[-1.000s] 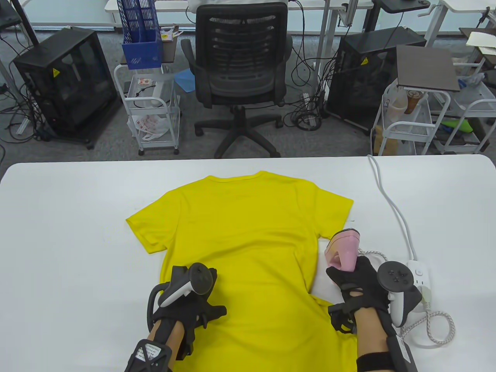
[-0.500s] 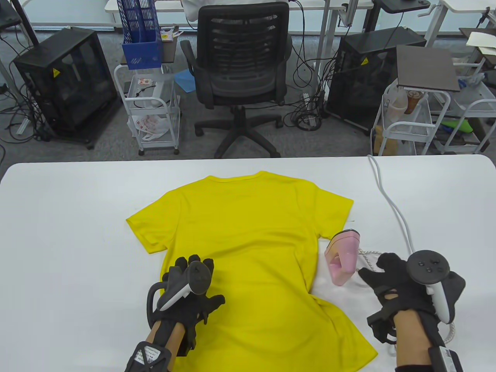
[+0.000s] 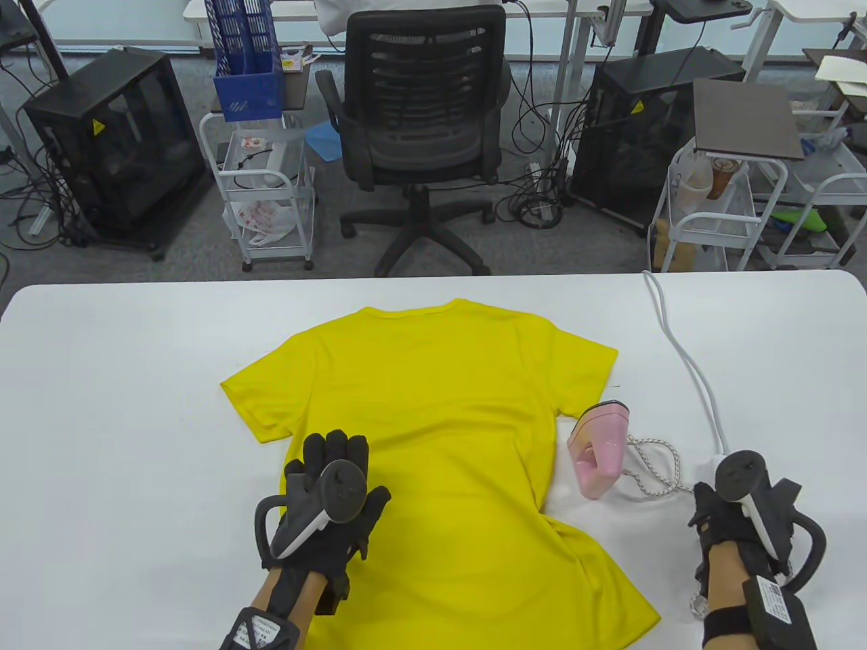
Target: Iron t-shirt with electric iron on table
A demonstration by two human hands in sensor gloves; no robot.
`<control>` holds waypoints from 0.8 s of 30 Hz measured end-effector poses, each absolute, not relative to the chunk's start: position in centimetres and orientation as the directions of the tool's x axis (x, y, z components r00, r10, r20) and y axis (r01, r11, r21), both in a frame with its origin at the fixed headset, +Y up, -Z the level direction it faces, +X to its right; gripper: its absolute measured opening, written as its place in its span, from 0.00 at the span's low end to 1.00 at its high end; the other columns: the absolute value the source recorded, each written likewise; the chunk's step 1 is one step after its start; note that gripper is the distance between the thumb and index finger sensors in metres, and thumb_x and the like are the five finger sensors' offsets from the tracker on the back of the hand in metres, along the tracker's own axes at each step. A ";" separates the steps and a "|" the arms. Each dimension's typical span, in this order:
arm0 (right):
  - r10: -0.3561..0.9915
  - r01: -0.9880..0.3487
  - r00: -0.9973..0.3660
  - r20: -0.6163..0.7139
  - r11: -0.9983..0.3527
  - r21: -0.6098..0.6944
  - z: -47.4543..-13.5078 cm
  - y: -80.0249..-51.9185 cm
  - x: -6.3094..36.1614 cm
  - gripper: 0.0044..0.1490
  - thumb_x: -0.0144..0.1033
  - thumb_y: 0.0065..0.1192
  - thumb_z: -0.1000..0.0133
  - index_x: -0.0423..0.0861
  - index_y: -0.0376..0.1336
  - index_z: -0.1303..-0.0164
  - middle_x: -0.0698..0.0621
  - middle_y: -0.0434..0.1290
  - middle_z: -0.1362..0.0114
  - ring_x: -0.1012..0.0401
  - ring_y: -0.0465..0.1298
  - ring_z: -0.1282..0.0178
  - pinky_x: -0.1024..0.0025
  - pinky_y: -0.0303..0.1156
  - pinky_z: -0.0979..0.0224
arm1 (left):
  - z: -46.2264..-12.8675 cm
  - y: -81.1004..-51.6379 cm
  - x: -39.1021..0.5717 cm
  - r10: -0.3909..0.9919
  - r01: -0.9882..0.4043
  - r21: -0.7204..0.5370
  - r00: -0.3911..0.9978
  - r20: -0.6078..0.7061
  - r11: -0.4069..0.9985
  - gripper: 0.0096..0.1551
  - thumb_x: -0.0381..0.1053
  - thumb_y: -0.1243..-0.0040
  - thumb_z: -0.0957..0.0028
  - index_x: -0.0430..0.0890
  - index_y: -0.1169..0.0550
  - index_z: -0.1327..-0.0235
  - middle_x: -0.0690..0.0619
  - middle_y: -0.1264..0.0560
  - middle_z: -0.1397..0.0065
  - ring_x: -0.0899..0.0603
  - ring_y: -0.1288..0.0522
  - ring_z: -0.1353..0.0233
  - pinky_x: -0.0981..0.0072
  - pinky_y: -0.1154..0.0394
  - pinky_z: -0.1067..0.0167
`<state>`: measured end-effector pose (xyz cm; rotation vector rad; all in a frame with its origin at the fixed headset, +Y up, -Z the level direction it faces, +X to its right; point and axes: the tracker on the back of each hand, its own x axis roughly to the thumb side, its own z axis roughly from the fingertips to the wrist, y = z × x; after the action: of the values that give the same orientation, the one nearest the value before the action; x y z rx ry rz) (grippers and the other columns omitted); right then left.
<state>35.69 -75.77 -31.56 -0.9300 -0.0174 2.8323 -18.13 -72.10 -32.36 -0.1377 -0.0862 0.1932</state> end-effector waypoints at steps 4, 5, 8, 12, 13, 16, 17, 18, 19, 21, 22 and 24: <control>0.129 -0.139 -0.795 -0.593 -0.990 -0.028 -31.7 -76.0 35.9 0.37 0.58 0.67 0.47 0.55 0.59 0.30 0.45 0.62 0.19 0.42 0.76 0.34 0.48 0.76 0.38 | -32.3 -72.2 -18.0 0.190 -0.176 -0.150 0.978 0.082 0.973 0.48 0.71 0.54 0.52 0.56 0.55 0.23 0.51 0.58 0.16 0.35 0.62 0.15 0.33 0.54 0.24; 0.162 -0.186 -0.778 -0.607 -0.982 -0.025 -31.7 -76.0 36.0 0.37 0.58 0.66 0.46 0.55 0.58 0.30 0.45 0.60 0.19 0.42 0.74 0.34 0.48 0.75 0.38 | -32.3 -72.1 -17.9 0.190 -0.176 -0.147 0.978 0.084 0.973 0.48 0.71 0.54 0.52 0.56 0.55 0.23 0.51 0.58 0.16 0.35 0.62 0.15 0.33 0.54 0.24; 0.244 -0.284 -0.726 -0.643 -0.958 -0.043 -32.0 -75.9 36.5 0.38 0.57 0.66 0.47 0.54 0.58 0.30 0.45 0.58 0.18 0.41 0.72 0.32 0.45 0.72 0.37 | -32.3 -72.0 -17.9 0.184 -0.171 -0.139 0.979 0.084 0.975 0.48 0.71 0.53 0.52 0.56 0.55 0.23 0.51 0.58 0.16 0.36 0.62 0.15 0.33 0.54 0.24; 0.121 -0.246 -0.760 -0.638 -0.963 0.111 -31.8 -74.1 35.7 0.41 0.60 0.62 0.48 0.55 0.55 0.27 0.48 0.49 0.16 0.43 0.57 0.20 0.42 0.61 0.27 | -32.0 -71.6 -17.9 0.183 -0.172 -0.120 0.979 0.090 0.978 0.48 0.71 0.53 0.52 0.56 0.55 0.23 0.51 0.58 0.16 0.36 0.62 0.15 0.34 0.54 0.24; 0.124 -0.216 -0.768 -0.628 -0.974 0.072 -31.5 -73.2 35.3 0.43 0.60 0.60 0.48 0.56 0.50 0.25 0.49 0.45 0.16 0.43 0.53 0.19 0.41 0.58 0.25 | -31.9 -71.5 -17.8 0.180 -0.169 -0.117 0.979 0.092 0.979 0.48 0.70 0.53 0.52 0.56 0.54 0.23 0.51 0.58 0.16 0.36 0.62 0.15 0.34 0.54 0.24; 0.297 -0.182 -0.809 -0.508 -0.947 -0.264 -30.2 -69.0 32.9 0.42 0.55 0.60 0.48 0.55 0.50 0.26 0.47 0.47 0.17 0.44 0.50 0.18 0.41 0.53 0.24 | -31.6 -71.4 -17.5 0.167 -0.156 -0.104 0.980 0.108 0.982 0.46 0.69 0.54 0.51 0.56 0.54 0.23 0.51 0.57 0.16 0.36 0.61 0.15 0.35 0.54 0.24; 0.348 -0.229 -0.822 -0.451 -0.927 -0.297 -29.6 -67.5 31.4 0.41 0.55 0.59 0.47 0.54 0.50 0.26 0.47 0.47 0.17 0.44 0.47 0.18 0.41 0.50 0.24 | -31.5 -71.3 -17.4 0.160 -0.149 -0.099 0.981 0.114 0.984 0.46 0.69 0.54 0.51 0.56 0.54 0.23 0.51 0.57 0.16 0.36 0.61 0.15 0.35 0.54 0.24; 0.385 -0.262 -0.836 -0.390 -0.906 -0.334 -29.2 -66.4 30.0 0.40 0.55 0.58 0.47 0.54 0.53 0.26 0.47 0.49 0.17 0.45 0.48 0.18 0.41 0.50 0.24 | -31.4 -71.2 -17.3 0.156 -0.146 -0.091 0.981 0.119 0.985 0.46 0.68 0.54 0.50 0.56 0.54 0.23 0.51 0.57 0.16 0.36 0.61 0.15 0.36 0.55 0.24; 0.409 -0.292 -0.845 -0.344 -0.892 -0.344 -28.9 -65.5 28.6 0.39 0.55 0.58 0.47 0.54 0.53 0.26 0.47 0.49 0.17 0.45 0.47 0.18 0.42 0.49 0.23 | -31.3 -71.1 -17.2 0.154 -0.145 -0.085 0.980 0.122 0.986 0.45 0.68 0.55 0.50 0.56 0.54 0.23 0.51 0.57 0.16 0.36 0.61 0.15 0.36 0.55 0.24; 0.427 -0.323 -0.873 -0.237 -0.870 -0.373 -28.2 -64.0 25.0 0.39 0.55 0.57 0.46 0.53 0.53 0.26 0.48 0.50 0.17 0.46 0.47 0.18 0.43 0.48 0.23 | -31.2 -70.9 -17.1 0.157 -0.147 -0.080 0.979 0.130 0.986 0.44 0.68 0.55 0.50 0.56 0.53 0.23 0.51 0.57 0.16 0.37 0.61 0.15 0.37 0.55 0.24; 0.427 -0.342 -0.887 -0.173 -0.862 -0.374 -27.8 -63.5 22.9 0.39 0.55 0.57 0.46 0.53 0.53 0.26 0.48 0.50 0.17 0.46 0.47 0.18 0.44 0.48 0.23 | -31.2 -70.9 -17.0 0.154 -0.144 -0.077 0.979 0.132 0.987 0.44 0.67 0.55 0.50 0.56 0.53 0.23 0.51 0.57 0.16 0.37 0.61 0.15 0.37 0.55 0.24; 0.422 -0.363 -0.903 -0.086 -0.854 -0.373 -27.3 -63.3 19.5 0.39 0.56 0.56 0.46 0.53 0.53 0.26 0.48 0.50 0.17 0.47 0.47 0.18 0.45 0.47 0.23 | -31.1 -70.9 -16.9 0.143 -0.134 -0.074 0.981 0.135 0.988 0.44 0.67 0.55 0.49 0.56 0.53 0.23 0.51 0.56 0.16 0.37 0.61 0.15 0.38 0.56 0.24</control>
<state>19.46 -63.33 -27.32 -0.2305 -0.4936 2.6746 -16.91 -70.88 -31.06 -0.0648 -0.1407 0.1391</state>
